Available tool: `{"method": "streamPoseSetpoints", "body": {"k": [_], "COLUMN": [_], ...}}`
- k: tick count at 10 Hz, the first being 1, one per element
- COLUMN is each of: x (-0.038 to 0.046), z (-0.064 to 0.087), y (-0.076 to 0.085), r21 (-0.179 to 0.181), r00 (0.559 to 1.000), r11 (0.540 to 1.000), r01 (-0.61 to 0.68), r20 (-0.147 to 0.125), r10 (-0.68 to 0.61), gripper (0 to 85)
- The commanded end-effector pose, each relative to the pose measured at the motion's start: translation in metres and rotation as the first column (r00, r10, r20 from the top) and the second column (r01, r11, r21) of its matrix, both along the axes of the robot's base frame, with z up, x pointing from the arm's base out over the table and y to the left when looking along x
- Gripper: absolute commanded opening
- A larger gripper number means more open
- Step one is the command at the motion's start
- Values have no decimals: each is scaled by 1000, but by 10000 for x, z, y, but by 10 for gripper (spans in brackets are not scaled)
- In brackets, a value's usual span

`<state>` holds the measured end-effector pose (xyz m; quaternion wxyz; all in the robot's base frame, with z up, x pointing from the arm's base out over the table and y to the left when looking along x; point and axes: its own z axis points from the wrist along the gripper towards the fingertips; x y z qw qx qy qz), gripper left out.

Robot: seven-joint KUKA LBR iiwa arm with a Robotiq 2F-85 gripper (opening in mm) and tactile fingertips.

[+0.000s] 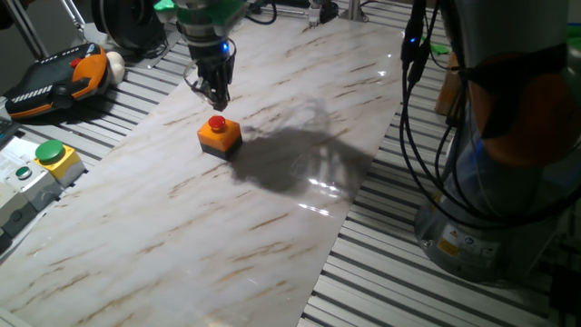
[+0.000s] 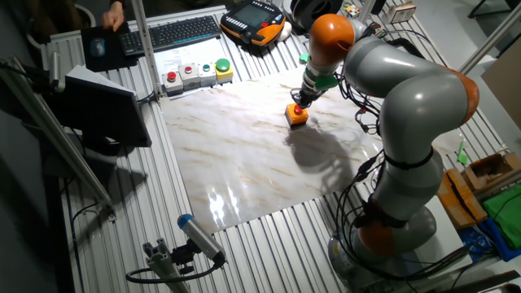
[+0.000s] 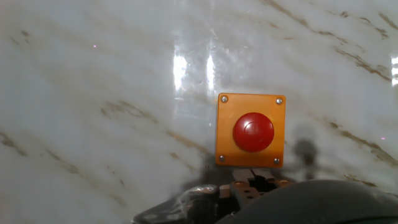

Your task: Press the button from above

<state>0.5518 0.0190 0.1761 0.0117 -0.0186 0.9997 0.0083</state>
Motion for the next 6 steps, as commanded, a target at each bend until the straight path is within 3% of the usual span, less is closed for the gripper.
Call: {"method": "streamPoseSetpoints", "body": {"k": [1, 6], "x": [-18, -124], "z": [25, 201], "y": [4, 23], "r21": [0, -28], "r00": [1000, 1000], "r11": [1000, 1000], "r01": [0, -6], "r20": [0, 2], "r10": [0, 6], "gripper": [7, 7]}}
